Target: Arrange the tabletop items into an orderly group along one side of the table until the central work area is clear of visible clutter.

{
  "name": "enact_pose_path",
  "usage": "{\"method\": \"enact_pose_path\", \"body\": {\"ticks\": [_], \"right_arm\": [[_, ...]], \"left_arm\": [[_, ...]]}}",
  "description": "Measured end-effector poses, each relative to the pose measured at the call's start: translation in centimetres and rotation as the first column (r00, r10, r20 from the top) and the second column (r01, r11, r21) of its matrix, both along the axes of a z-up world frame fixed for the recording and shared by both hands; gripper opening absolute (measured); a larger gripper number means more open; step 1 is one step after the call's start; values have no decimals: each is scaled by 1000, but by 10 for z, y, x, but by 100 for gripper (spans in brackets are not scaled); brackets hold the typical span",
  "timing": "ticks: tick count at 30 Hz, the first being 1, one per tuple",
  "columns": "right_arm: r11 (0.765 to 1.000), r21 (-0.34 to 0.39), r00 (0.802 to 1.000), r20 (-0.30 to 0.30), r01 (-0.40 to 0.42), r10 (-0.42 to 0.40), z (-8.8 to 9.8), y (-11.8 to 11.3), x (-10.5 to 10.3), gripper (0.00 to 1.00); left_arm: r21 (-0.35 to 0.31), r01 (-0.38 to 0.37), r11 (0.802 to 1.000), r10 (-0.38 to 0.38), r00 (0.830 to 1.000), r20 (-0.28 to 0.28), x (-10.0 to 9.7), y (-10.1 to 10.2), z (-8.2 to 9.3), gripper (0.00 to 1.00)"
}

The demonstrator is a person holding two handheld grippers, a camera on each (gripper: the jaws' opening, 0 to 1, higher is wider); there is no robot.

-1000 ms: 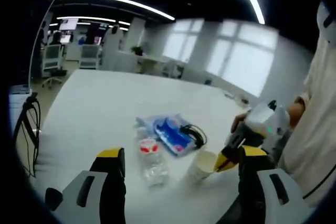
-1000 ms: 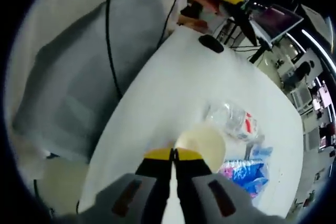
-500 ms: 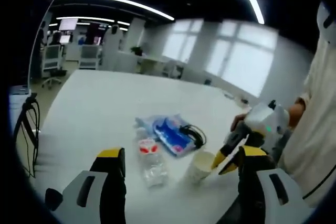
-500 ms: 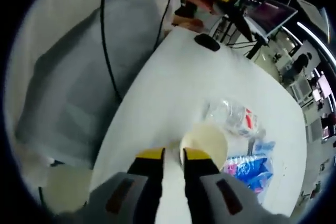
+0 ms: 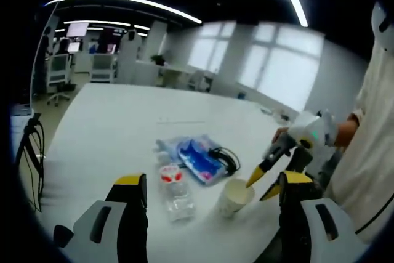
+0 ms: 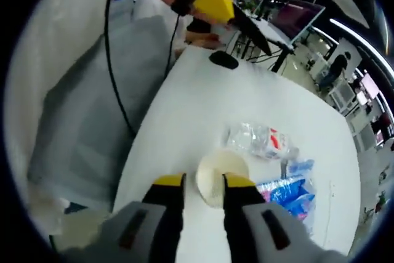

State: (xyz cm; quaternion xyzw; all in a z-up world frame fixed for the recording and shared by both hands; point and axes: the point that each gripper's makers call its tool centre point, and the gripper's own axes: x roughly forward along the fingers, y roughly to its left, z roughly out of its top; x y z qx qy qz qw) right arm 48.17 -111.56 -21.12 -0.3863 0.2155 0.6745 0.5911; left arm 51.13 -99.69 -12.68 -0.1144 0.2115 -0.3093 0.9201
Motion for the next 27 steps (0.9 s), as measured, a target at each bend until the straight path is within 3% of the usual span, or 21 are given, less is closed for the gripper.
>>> {"method": "enact_pose_path", "body": {"ticks": [9,15,18,27], "right_arm": [[983,120,990,-26,142,-140,29,-8,20,29],[946,191,965,-57,260,-254,44,-19,38,30],[917,235,947,-75,321,-312,52,-26,48,31],[871,252,906,-71,421,-417,58,-57,69,36]], "left_arm": [[5,21,1000,-21,1000,9,4,-8,7,86],[8,44,999,-44,999,18,6,-17,13,86],[6,56,998,-57,998,23,7,-21,16,86],[14,92,996,-92,995,27,9,-35,20,87]]}}
